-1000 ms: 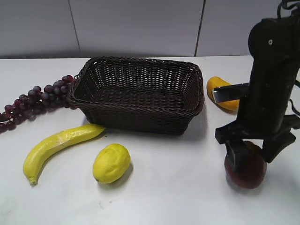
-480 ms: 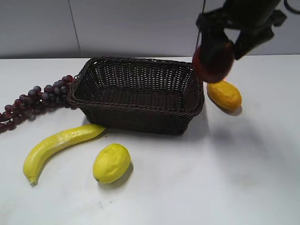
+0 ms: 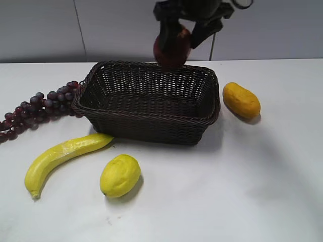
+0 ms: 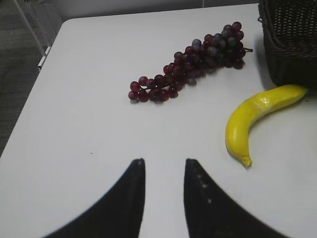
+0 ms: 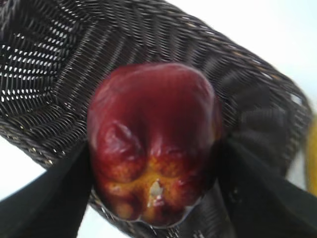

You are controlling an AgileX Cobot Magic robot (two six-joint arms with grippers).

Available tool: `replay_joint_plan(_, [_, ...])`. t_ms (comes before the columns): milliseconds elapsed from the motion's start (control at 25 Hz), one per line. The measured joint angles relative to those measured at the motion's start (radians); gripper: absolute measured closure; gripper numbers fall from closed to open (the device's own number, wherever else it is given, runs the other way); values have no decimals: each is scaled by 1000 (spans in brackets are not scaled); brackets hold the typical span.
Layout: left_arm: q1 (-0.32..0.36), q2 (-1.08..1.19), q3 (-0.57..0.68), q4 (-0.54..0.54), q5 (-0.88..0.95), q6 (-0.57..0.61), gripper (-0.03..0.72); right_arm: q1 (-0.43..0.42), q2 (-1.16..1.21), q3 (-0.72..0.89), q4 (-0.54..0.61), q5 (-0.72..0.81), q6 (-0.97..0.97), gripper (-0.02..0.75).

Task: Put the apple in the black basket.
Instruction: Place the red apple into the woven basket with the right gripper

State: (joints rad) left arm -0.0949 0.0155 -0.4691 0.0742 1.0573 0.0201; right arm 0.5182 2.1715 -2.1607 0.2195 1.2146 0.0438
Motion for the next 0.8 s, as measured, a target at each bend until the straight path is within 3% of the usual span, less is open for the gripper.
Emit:
replay_joint_plan(240, [0, 0, 0, -1, 0, 0, 487, 102, 155, -79, -120, 0, -6, 174])
replay_joint_plan(440, [0, 0, 0, 0, 0, 0, 487, 118, 224, -79, -220, 2, -9, 174])
replay_joint_plan(800, [0, 0, 0, 0, 0, 0, 487, 112, 243, -30, -220, 2, -26, 174])
